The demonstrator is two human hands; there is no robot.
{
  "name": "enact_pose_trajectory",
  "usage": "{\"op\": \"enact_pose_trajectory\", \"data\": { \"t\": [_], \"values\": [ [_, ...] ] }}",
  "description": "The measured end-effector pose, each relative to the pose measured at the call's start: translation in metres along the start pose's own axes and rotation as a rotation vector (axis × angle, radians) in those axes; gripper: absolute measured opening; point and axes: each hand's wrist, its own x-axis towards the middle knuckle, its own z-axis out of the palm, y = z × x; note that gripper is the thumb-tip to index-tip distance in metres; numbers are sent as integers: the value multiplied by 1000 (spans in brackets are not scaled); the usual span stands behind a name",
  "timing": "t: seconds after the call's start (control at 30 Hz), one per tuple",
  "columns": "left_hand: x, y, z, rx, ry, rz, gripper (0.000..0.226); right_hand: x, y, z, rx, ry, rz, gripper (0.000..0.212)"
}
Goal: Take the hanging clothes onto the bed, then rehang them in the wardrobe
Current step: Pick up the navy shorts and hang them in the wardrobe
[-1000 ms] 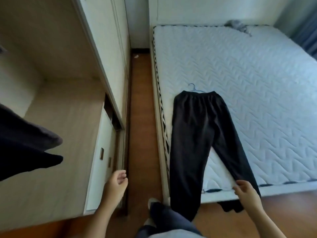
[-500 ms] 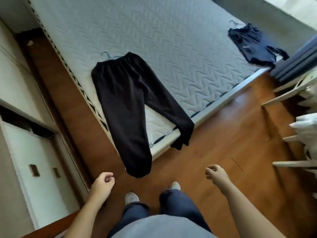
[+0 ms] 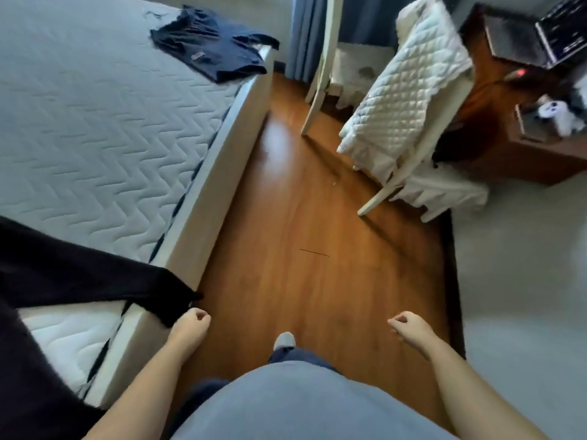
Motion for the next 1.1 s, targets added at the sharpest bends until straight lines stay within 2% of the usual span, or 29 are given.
{"op": "enact_pose_trajectory", "data": {
  "t": [0.07, 0.17, 0.37, 0.6, 0.7, 0.8, 0.93, 1.1],
  "values": [
    [9, 60, 13, 76, 0, 94, 25, 5, 17, -27, 100, 14, 122, 18],
    [23, 120, 18, 79, 5, 176, 25, 27, 40, -43, 165, 15, 238, 25],
    [77, 179, -3, 104, 66, 161, 22, 87, -11, -64, 265, 6, 262, 23],
    [194, 277, -25, -70, 40, 29, 24, 198, -162, -110, 109, -56, 114, 18],
    [240, 333, -36, -153, 32, -65, 20, 239, -247, -141, 0, -114, 56, 21],
    [276, 385, -43, -241, 22, -122, 19, 279, -340, -180, -40, -109, -81, 15],
    [315, 441, -55, -175, 13, -63, 13, 328, -438, -209, 84, -94, -191, 4],
    [360, 506, -76, -182, 68, -40, 13, 397, -535, -232, 304, -209, -135, 15]
  ]
}}
